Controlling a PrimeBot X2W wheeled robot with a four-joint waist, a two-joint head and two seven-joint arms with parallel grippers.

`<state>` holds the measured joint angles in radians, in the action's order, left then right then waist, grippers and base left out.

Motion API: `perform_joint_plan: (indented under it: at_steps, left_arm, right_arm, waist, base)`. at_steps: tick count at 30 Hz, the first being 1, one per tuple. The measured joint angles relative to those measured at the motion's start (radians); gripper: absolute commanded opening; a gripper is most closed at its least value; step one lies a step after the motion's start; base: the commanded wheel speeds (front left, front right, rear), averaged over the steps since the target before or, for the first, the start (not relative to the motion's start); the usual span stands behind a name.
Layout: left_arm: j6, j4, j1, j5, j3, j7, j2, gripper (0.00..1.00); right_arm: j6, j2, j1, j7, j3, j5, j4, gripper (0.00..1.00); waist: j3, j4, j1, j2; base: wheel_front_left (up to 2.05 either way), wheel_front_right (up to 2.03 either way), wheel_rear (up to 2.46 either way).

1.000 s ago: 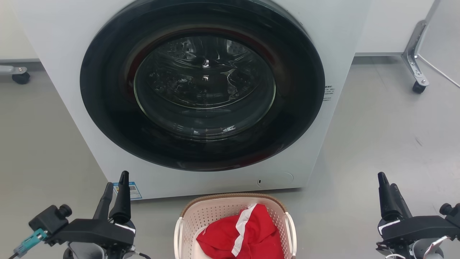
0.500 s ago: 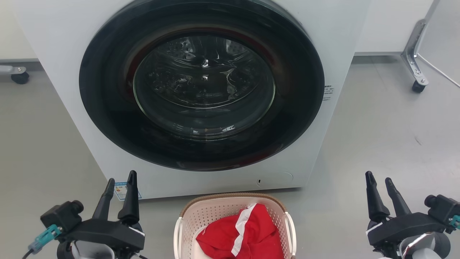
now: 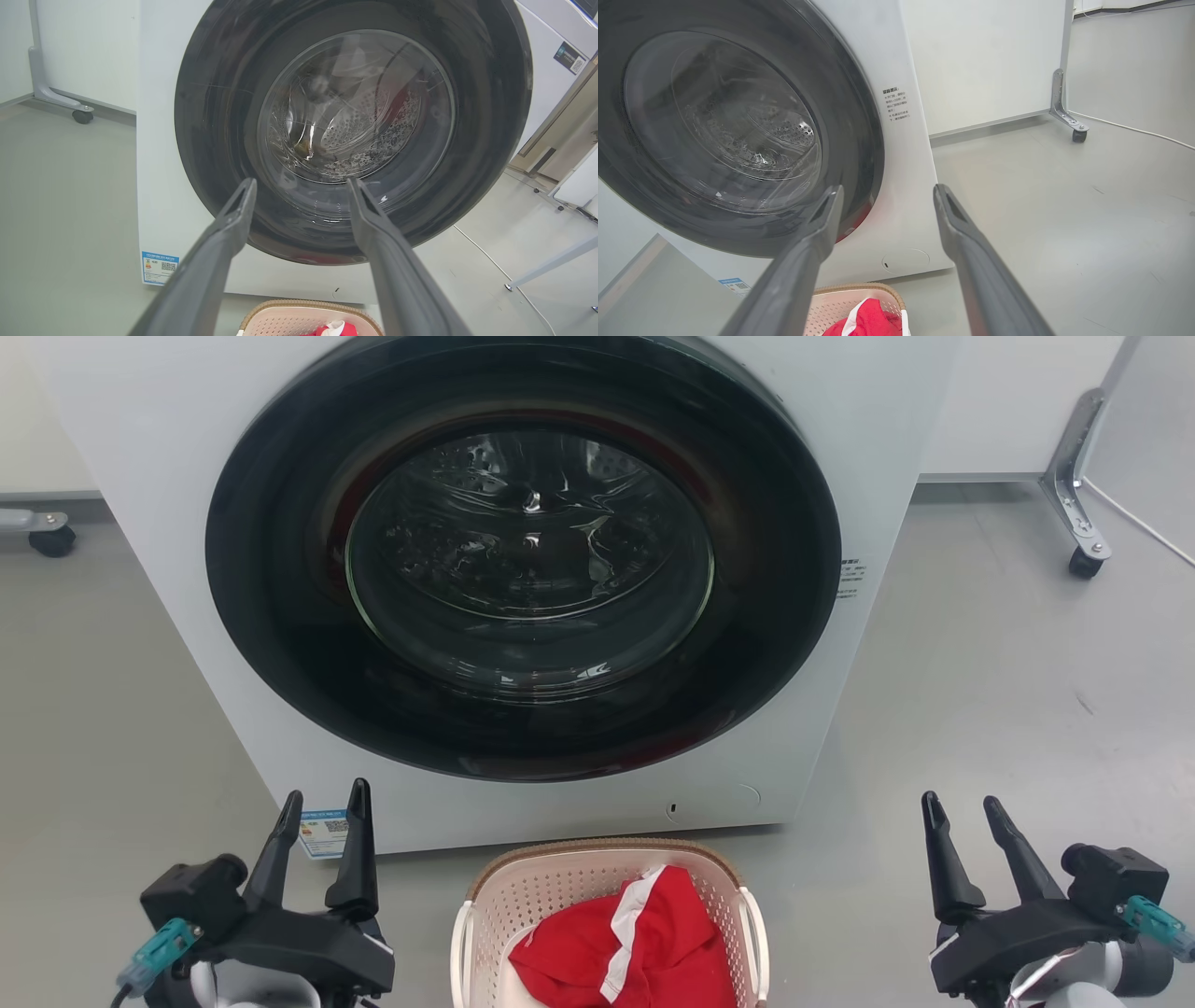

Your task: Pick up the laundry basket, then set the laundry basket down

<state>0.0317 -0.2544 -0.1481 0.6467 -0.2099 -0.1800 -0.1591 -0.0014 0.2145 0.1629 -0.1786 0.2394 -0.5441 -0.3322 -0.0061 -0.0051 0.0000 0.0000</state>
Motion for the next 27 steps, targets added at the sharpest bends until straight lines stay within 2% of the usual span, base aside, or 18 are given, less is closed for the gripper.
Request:
perform_joint_plan:
  at_steps: [18, 27]
  left_arm:
    - [0.04, -0.055, -0.014, -0.211, -0.053, -0.069, -0.015, 1.0]
    - [0.047, -0.066, -0.026, -0.22, -0.051, -0.07, -0.015, 1.0]
  right_arm:
    - [-0.028, 0.022, 0.016, -0.07, 0.056, 0.23, -0.025, 1.0]
    - [-0.034, 0.022, 0.017, -0.071, 0.041, 0.236, -0.023, 1.0]
  waist:
    - [-0.005, -0.005, 0.0, 0.0]
    - [-0.006, -0.006, 0.0, 0.0]
  base:
    - [0.0, 0.0, 0.0]
    - [0.0, 0.0, 0.0]
